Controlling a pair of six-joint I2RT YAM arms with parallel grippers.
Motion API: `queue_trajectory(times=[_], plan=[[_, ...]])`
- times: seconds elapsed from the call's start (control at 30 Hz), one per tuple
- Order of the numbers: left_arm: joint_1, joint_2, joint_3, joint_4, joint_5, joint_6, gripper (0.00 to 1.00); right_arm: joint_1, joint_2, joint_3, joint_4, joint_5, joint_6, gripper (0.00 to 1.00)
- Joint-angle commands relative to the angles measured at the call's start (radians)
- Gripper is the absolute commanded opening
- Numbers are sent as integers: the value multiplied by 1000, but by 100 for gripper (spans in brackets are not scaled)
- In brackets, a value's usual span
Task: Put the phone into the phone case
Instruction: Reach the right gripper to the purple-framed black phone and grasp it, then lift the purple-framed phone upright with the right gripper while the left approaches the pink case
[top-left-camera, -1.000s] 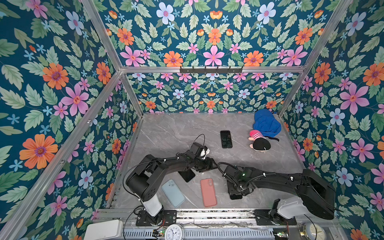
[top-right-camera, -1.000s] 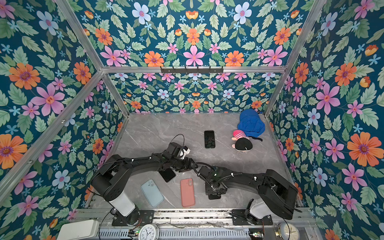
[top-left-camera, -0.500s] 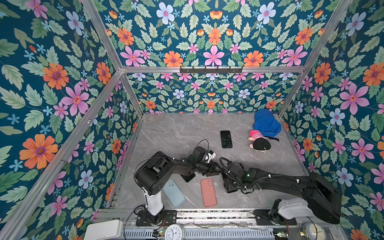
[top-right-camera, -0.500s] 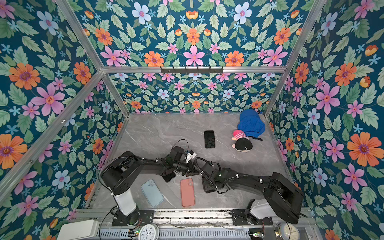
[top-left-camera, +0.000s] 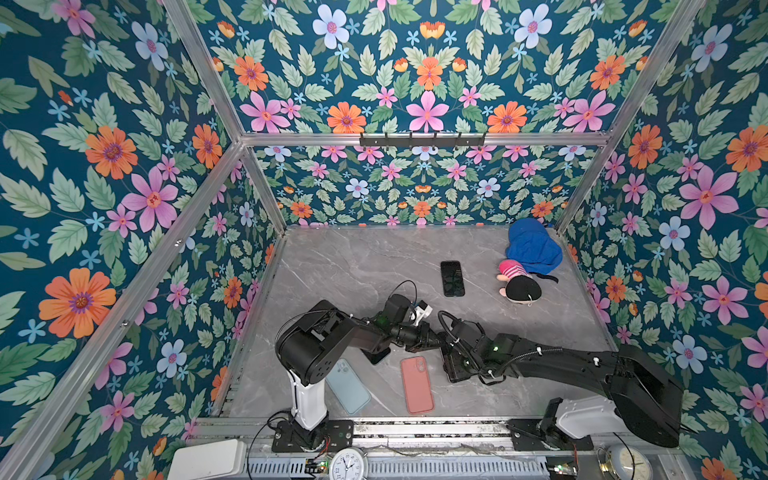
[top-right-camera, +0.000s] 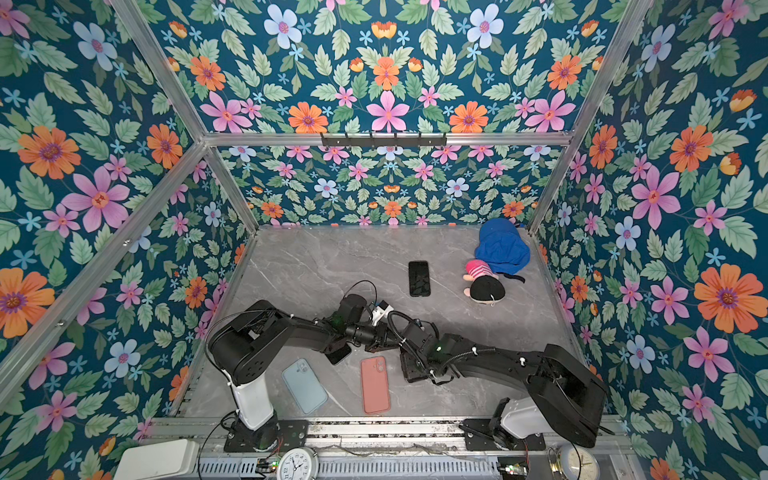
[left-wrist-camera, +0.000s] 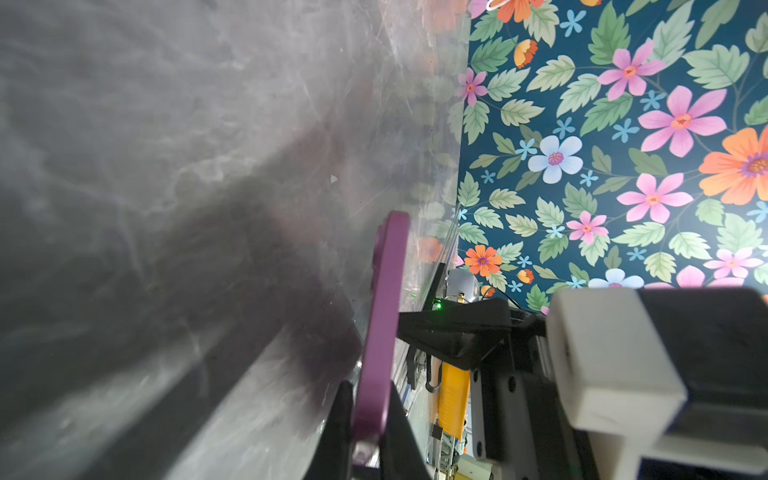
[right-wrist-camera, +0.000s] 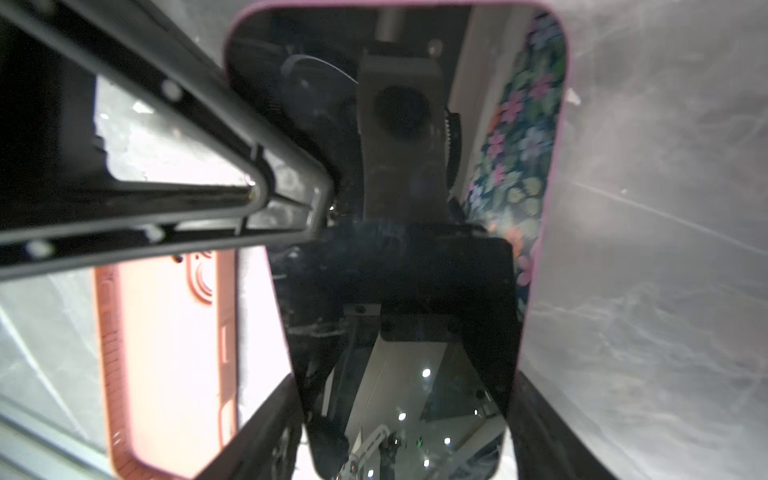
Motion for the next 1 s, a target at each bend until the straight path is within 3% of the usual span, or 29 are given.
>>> queue_trajectory(times=[0.0,0.1,0.17,0.2,0.37,0.47,0.6,0.8,0.97], plan=[[0,1,-6,24,-2,-9,1,2,-25,32,-51,8,-26,77],[0,1,-45,165,5,-92,0,1,-93,33,-98,2,9,88],[-1,-7,-61,233,-4,-141,0,2,-173,26,-129,36,88,90],[1,-13,-63,255,-20,-160,0,0,-231,11,-135,72,176,98],[40,-67,-93,379,-98,-253,0,-122,-547,-208,163,-100,395,99],[84,-88,-130,529,-142,-353,0,-246,-674,-343,376,-247,517,95],[88,-68,-130,667,-162,-460,0,-292,-743,-440,576,-289,586,91],[89,-7,-159,906,-183,-602,0,-369,-701,-510,796,-352,657,81],[86,-11,-157,937,-193,-626,0,-387,-640,-501,851,-370,641,70]])
